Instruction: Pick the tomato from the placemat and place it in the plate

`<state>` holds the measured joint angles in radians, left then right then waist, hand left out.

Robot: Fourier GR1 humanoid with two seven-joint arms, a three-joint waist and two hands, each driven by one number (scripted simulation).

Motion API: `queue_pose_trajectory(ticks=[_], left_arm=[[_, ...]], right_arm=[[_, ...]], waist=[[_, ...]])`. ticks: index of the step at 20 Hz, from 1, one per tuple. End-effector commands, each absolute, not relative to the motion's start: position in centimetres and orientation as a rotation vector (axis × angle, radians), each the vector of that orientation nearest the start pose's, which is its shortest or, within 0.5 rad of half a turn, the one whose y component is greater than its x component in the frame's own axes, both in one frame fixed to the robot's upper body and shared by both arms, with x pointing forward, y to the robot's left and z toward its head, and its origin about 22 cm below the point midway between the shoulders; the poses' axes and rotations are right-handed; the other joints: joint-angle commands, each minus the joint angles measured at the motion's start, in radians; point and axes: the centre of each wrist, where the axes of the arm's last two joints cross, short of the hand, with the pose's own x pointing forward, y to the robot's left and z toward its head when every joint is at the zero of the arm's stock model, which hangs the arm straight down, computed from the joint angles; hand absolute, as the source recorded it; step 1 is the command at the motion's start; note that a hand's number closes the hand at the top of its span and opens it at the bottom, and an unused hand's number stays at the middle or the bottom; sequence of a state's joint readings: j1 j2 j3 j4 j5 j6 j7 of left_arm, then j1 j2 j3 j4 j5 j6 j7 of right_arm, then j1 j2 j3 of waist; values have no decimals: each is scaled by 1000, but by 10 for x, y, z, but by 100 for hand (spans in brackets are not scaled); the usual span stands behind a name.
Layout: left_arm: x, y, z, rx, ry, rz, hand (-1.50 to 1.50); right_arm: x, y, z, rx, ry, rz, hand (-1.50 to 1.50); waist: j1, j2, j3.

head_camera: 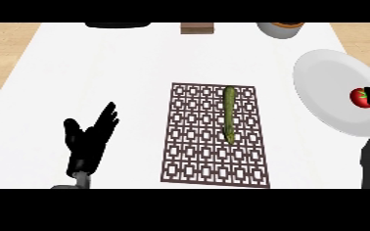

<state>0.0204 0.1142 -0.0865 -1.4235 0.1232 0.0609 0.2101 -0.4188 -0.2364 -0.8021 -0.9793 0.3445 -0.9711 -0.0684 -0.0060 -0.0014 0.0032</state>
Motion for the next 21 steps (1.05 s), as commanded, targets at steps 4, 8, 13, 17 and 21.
queue_pose_trajectory(ticks=[4,8,13,17,21], left_arm=[[221,249,-31,0,-1201,-1,0],[246,232,-24,-1,-1205,10,0],[247,235,-33,6,-1186,-9,0],[225,238,-25,13,-1188,-10,0],[241,258,-46,-14,-1182,-5,0]], right_arm=[[235,-383,-32,-1301,-1266,-850,-150],[216,-354,-54,-1306,-1227,-790,-150],[208,-330,-53,-1299,-1170,-730,-150],[190,-309,-46,-1307,-1135,-719,-150],[196,-293,-64,-1317,-1135,-715,-150]], waist=[[-2,-3,-4],[-2,-1,-4],[3,1,-4],[6,0,-4],[4,1,-3]])
